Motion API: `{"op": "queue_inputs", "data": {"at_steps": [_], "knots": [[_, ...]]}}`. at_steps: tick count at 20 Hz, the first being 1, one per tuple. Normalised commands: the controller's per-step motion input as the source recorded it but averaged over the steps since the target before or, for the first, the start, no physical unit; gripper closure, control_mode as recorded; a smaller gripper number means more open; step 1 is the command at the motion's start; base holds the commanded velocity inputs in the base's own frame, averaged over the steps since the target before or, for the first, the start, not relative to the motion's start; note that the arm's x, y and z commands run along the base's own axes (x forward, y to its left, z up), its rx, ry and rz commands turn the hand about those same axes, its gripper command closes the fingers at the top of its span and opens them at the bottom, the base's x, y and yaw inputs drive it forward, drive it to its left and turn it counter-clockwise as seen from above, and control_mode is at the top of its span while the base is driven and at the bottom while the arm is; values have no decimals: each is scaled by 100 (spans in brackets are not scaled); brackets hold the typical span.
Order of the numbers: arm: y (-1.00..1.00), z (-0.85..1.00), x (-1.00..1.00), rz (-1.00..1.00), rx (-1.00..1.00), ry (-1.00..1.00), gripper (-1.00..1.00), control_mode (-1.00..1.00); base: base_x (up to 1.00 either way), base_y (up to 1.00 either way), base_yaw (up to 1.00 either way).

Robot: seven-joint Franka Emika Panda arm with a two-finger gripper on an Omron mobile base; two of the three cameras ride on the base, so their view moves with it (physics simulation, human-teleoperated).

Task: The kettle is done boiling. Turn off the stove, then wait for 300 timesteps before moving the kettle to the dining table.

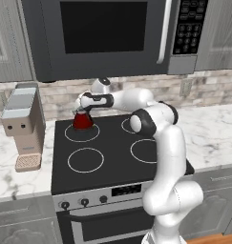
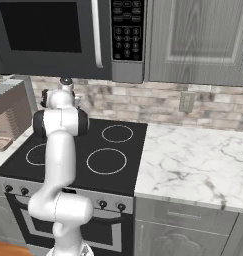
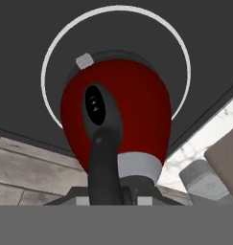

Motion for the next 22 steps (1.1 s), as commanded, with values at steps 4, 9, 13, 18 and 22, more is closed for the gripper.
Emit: {"op": "queue_inputs", "data": {"at_steps": [4,9,13,18,22], "knots": [[-2,5,-59,-3,0,-16,100,-100,0,0,0],[-10,9,-64,-2,0,-10,100,-100,0,0,0],[-15,26,-59,-7,0,-4,100,-100,0,0,0],[-22,60,-39,-7,0,0,100,-100,0,0,0],[-21,69,-25,-5,0,0,100,-100,0,0,0]]}}
